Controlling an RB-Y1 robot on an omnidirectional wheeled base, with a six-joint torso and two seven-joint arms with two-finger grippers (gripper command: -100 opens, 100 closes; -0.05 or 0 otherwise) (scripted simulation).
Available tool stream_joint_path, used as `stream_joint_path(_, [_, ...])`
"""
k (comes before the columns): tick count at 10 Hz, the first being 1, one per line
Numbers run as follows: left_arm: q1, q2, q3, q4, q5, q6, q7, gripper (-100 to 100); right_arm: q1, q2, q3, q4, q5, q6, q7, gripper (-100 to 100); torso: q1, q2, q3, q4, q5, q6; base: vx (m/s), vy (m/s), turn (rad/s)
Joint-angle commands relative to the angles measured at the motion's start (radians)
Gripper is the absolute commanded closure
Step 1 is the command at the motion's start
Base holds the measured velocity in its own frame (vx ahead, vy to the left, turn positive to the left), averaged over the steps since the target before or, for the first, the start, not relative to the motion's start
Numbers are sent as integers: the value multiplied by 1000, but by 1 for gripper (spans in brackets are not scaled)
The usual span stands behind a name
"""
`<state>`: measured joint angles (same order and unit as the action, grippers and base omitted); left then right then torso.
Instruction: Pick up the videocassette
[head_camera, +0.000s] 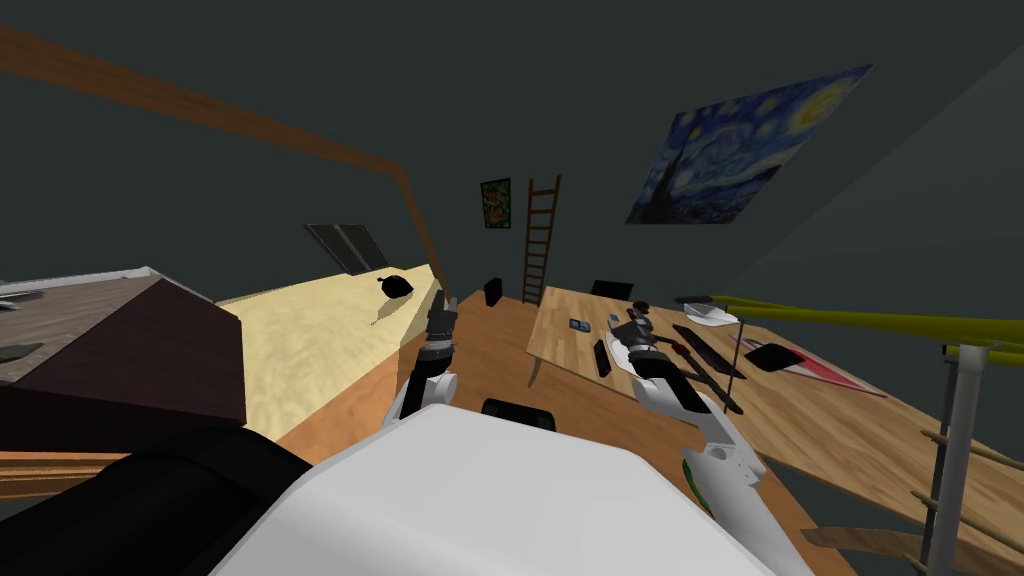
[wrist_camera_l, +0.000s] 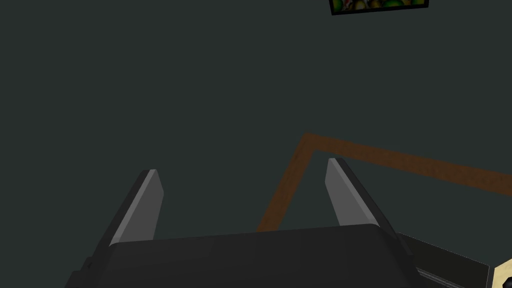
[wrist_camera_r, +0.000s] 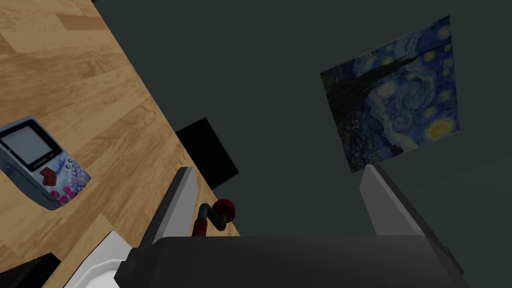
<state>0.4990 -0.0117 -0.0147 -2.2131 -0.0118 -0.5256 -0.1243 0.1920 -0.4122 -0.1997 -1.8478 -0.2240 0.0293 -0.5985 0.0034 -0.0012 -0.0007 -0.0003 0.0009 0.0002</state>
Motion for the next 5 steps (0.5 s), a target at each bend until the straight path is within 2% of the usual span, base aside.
stream_joint_path(1, [0,0,0,0,0,0,0,0,-19,-5,-2,40,-2,34,-21,-100,0,0,0,0,0,0,15,54,-4])
stream_joint_path(2, [0,0,0,0,0,0,0,0,-53,-26,-11,72,-13,75,-63,-100,0,0,0,0,0,0,22,61,-8])
stream_joint_path(3, [0,0,0,0,0,0,0,0,-53,-26,-11,94,-13,89,-63,-100,0,-1,0,0,0,0,20,52,-2])
stream_joint_path(4, [0,0,0,0,0,0,0,0,-86,-47,-19,147,-24,119,-103,-100,0,0,0,0,0,0,29,42,0])
stream_joint_path(5, [0,0,0,0,0,0,0,0,-86,-47,-19,148,-24,139,-103,-100,-1,-1,0,0,0,0,15,9,3])
